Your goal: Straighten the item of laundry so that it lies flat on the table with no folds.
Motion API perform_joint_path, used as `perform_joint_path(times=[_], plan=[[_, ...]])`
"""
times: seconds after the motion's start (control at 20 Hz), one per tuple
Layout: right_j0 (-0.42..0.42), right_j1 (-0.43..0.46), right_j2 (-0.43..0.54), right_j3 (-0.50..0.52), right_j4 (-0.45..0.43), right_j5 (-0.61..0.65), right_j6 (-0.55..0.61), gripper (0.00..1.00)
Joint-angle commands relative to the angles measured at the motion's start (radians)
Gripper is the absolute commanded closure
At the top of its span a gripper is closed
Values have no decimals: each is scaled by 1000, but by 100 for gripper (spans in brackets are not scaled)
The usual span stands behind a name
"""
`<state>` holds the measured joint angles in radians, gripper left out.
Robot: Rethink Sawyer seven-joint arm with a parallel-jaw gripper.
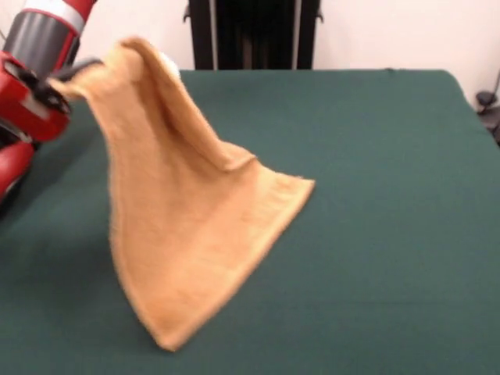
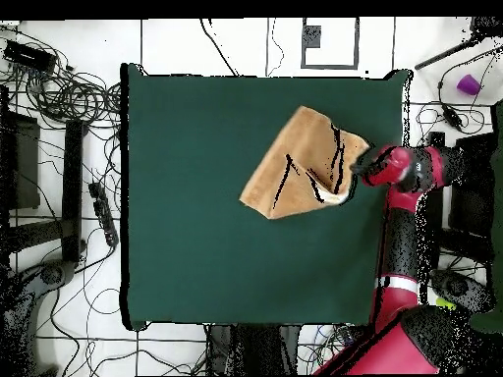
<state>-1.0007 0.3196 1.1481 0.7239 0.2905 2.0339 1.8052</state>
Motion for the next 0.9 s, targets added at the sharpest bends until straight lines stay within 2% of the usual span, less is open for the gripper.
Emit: perform_joint_path(times=[0.05,0.4,0.65,0.9], plan=[[20,184,52,2,75,172,-274,100],[-7,211,62,13,-18,78,-418,100],[2,209,61,-24,-76,106,-503,100],[9,202,60,-33,-71,99,-497,100]])
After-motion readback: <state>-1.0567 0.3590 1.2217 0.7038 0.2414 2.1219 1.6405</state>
